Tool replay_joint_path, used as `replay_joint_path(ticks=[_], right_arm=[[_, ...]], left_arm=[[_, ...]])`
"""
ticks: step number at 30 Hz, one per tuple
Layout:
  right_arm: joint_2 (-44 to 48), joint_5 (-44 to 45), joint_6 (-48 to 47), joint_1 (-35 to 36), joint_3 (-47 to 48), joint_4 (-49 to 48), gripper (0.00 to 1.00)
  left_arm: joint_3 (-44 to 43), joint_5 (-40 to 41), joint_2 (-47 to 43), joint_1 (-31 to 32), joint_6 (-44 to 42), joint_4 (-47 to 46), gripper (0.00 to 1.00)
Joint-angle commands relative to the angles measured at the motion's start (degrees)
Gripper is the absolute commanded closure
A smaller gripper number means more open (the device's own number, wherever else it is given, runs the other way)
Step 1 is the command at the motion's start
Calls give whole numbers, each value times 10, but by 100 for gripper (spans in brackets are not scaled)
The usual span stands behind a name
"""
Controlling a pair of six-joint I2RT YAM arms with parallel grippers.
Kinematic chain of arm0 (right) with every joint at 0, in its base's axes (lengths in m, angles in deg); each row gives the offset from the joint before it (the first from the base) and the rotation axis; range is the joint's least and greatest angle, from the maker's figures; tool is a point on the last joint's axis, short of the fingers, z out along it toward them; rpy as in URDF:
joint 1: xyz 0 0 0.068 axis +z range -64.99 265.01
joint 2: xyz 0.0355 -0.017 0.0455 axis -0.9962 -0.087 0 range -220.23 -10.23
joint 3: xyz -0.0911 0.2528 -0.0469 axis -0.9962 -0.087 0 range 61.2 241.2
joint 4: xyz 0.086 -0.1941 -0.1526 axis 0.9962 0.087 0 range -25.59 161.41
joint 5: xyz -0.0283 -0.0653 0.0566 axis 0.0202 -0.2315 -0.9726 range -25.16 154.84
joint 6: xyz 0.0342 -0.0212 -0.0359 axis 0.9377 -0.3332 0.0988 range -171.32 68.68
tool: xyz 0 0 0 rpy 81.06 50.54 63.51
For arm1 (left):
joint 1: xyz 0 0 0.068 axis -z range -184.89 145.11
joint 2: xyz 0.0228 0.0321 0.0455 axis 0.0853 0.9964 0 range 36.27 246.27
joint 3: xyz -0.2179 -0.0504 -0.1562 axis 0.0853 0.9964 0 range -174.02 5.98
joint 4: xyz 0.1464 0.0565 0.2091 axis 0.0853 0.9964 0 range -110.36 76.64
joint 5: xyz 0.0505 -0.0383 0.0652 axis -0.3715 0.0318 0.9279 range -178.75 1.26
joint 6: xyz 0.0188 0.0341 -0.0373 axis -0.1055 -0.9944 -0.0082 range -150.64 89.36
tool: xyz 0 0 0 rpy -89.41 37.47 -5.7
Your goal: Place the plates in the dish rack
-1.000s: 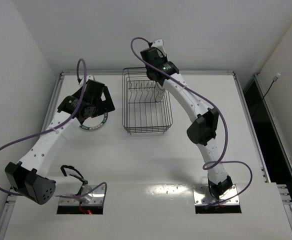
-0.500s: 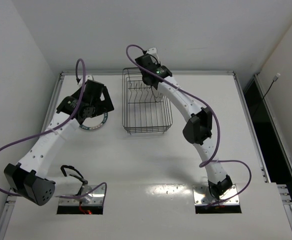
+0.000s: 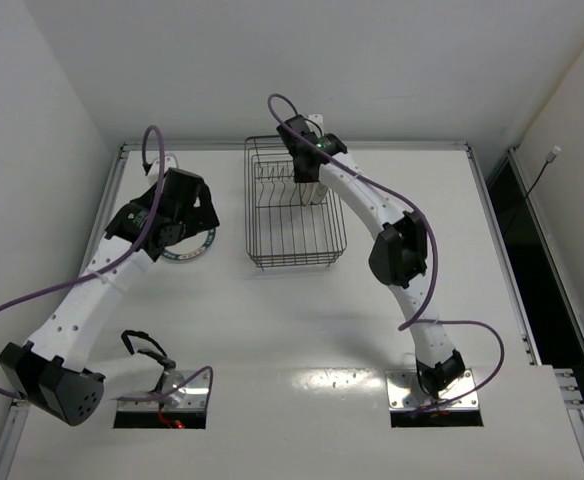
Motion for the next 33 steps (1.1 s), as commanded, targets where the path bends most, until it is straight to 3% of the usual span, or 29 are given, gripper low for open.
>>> replay_joint_path(ticks=[1, 4, 5, 10, 13, 19, 23, 29, 33], right_arm=[[68, -69, 32, 2, -14, 16, 58], [131, -130, 13, 8, -56, 4, 41], [151, -148, 0, 8, -90, -7, 27], [271, -226, -40, 8, -127, -7, 0], [314, -298, -51, 8, -142, -7, 0], [314, -399, -83, 1, -104, 54, 0], [329, -405, -96, 1, -118, 87, 0], [366, -425, -126, -9, -140, 121, 0], [406, -432, -149, -14, -195, 128, 0]], left_arm=[[12, 75, -40, 4, -12, 0, 0], [31, 93, -47, 4, -12, 6, 0], [51, 93, -53, 4, -12, -2, 0], [82, 93, -24, 4, 10, -38, 0], [82, 78, -7, 4, 26, -80, 0], [89, -59, 61, -70, 67, -174, 0], [115, -175, 66, -154, 110, -232, 0], [228, -317, 66, -284, 188, -354, 0], [262, -327, 66, -333, 195, -384, 0]])
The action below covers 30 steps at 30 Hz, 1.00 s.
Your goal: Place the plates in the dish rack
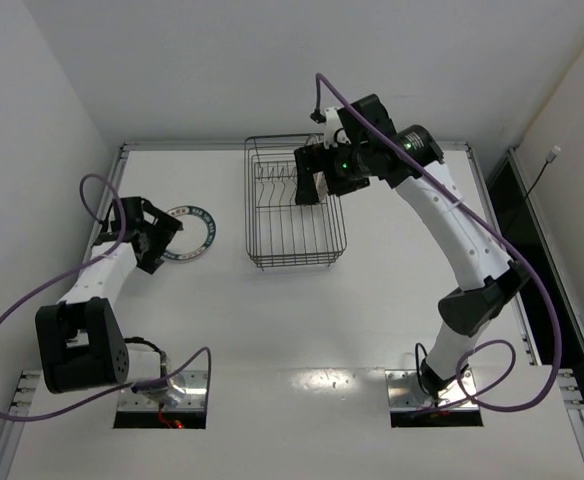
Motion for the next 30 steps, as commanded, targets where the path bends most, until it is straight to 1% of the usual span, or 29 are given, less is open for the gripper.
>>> replay_joint_path(ticks=[1, 3, 7, 8, 13, 19, 21, 23, 24, 27, 30], right_arm=[[56, -19, -30, -7, -35, 12, 0], [64, -4, -30, -13, -47, 12, 0], [71, -4, -30, -25, -52, 7, 0], [71, -10, -30, -25, -52, 7, 0], [71, -10, -35, -36, -51, 7, 0], [76, -5, -35, -49, -51, 7, 0], [83, 1, -35, -54, -51, 7, 0], [89, 1, -35, -59, -56, 12, 0], [94, 1, -35, -59, -56, 12, 0], [99, 6, -35, -65, -62, 17, 0], [105, 11, -35, -70, -68, 17, 0]], left_arm=[[-12, -41, 1, -26, 10, -71, 0], [-37, -12, 17, -34, -7, -41, 0], [-43, -20, 59, -78, -17, -35, 0], [-43, -27, 68, -92, -17, -45, 0], [-34, -73, 128, -112, -9, -107, 0], [9, -120, 145, -135, 6, -184, 0], [9, -151, 175, -135, 6, -214, 0], [9, -170, 203, -135, 6, -222, 6], [9, -184, 228, -135, 6, -242, 11], [18, -203, 254, -135, 26, -283, 23], [24, -229, 273, -135, 34, -321, 38]])
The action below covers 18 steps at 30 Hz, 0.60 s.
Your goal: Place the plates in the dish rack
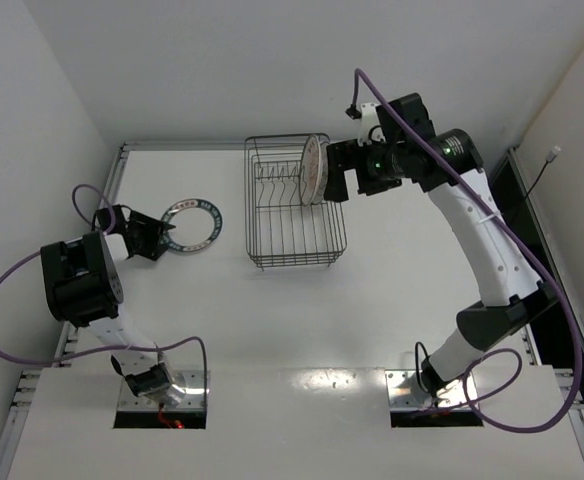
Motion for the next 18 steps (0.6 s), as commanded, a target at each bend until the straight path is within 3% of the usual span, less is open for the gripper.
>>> replay_joint_path(ticks=[1, 7, 8, 13, 16, 18], right_arm=[[25, 9, -9, -5, -9, -3, 0], [18, 9, -4, -17, -20, -3, 0], [18, 4, 2, -22, -20, -8, 0], [6, -9, 8, -27, -9, -13, 0], [-10, -66, 14, -39, 11, -27, 0], [-28, -168, 34, -46, 17, -60, 0]], left_arm=[[17, -35, 45, -3, 8, -49, 47], [-1, -49, 65, -3, -25, -23, 87], [-1, -49, 65, -3, -32, -17, 100], [-1, -38, 9, -3, -27, 5, 100], [-7, -38, -73, -3, 7, 15, 100], [-23, -53, -111, -3, 19, 26, 100]])
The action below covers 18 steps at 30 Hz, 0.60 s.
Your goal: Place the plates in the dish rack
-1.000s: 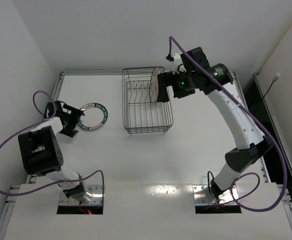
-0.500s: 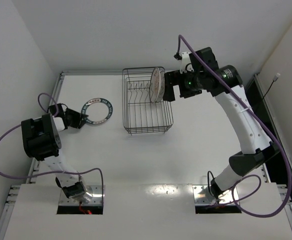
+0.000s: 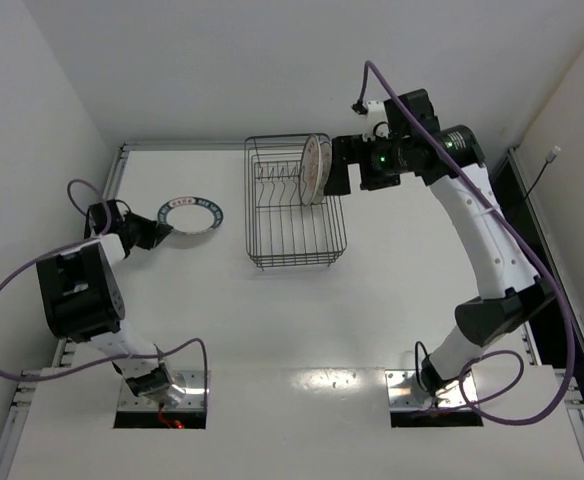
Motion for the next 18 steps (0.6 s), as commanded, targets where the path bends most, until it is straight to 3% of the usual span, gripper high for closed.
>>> replay_joint_path(ticks=[1, 5, 9, 12, 15, 18], right_arm=[[-30, -188, 33, -9, 25, -69, 0], [-59, -327, 114, -21, -33, -218, 0], [-93, -423, 220, -21, -92, -348, 0], [-134, -423, 228, -21, -74, -353, 4], [-167, -412, 235, -21, -53, -353, 13], [-178, -378, 229, -27, -53, -337, 13]], left_arm=[[-32, -8, -95, -1, 28, 43, 100], [-39, -45, -145, 35, 52, 65, 100], [35, -92, -185, 96, 140, -59, 100], [19, -102, -203, 139, 169, -101, 100], [-15, -102, -220, 181, 169, -76, 100], [-28, -97, -232, 199, 169, -56, 100]])
